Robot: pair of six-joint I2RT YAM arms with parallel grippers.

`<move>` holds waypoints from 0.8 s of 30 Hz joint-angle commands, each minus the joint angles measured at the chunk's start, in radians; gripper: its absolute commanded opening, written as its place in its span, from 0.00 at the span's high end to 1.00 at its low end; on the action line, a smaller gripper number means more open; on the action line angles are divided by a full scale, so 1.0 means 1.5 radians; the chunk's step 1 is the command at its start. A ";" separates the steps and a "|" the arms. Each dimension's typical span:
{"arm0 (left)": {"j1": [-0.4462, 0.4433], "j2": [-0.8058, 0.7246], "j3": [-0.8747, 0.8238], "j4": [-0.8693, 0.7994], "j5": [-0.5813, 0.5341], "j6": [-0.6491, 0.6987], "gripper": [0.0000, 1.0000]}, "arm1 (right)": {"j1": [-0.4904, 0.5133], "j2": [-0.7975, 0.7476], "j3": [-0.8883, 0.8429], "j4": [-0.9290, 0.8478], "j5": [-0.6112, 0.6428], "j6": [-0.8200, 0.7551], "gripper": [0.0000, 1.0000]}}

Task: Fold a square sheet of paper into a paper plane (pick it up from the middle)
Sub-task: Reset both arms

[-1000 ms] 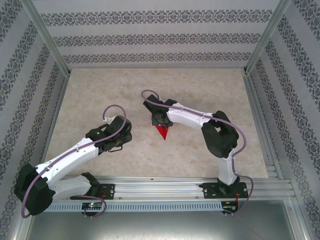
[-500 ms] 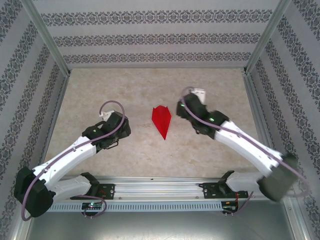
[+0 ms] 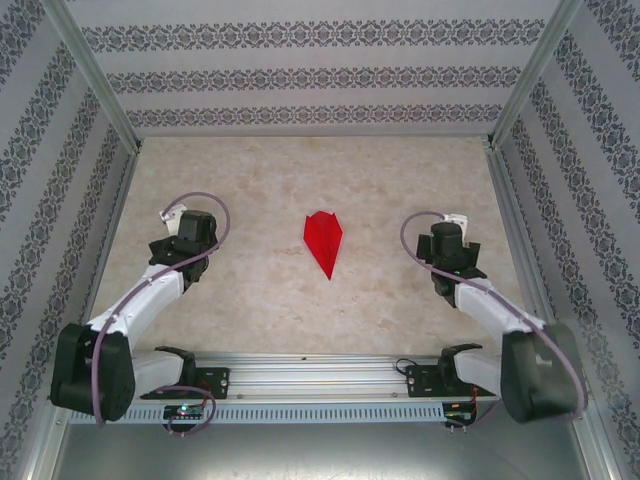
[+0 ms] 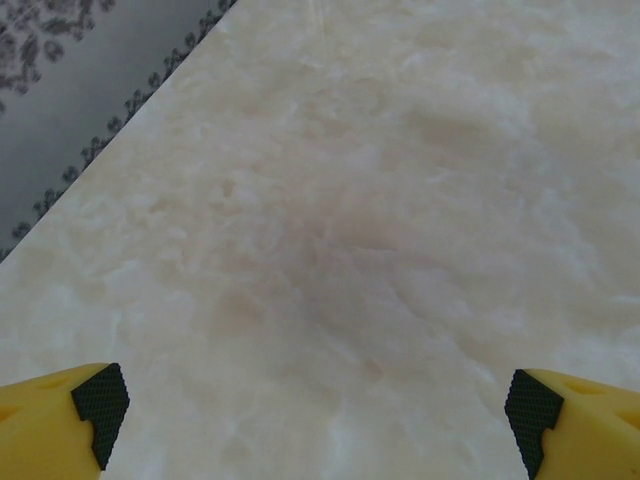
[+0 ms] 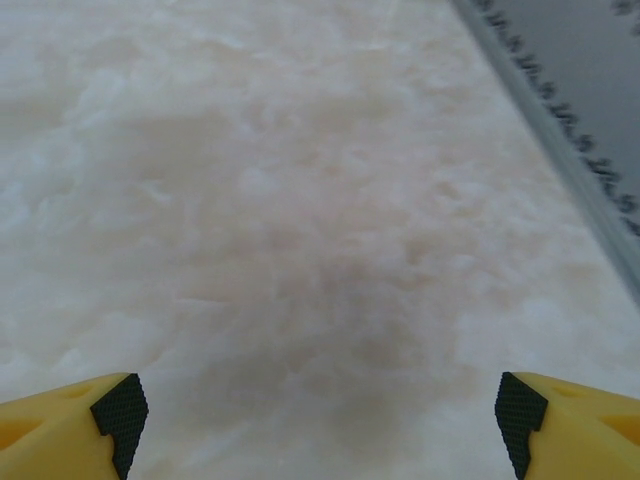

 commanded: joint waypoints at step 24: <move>0.094 0.236 -0.151 0.677 0.263 0.223 0.00 | -0.060 0.191 -0.057 0.523 -0.115 -0.074 0.02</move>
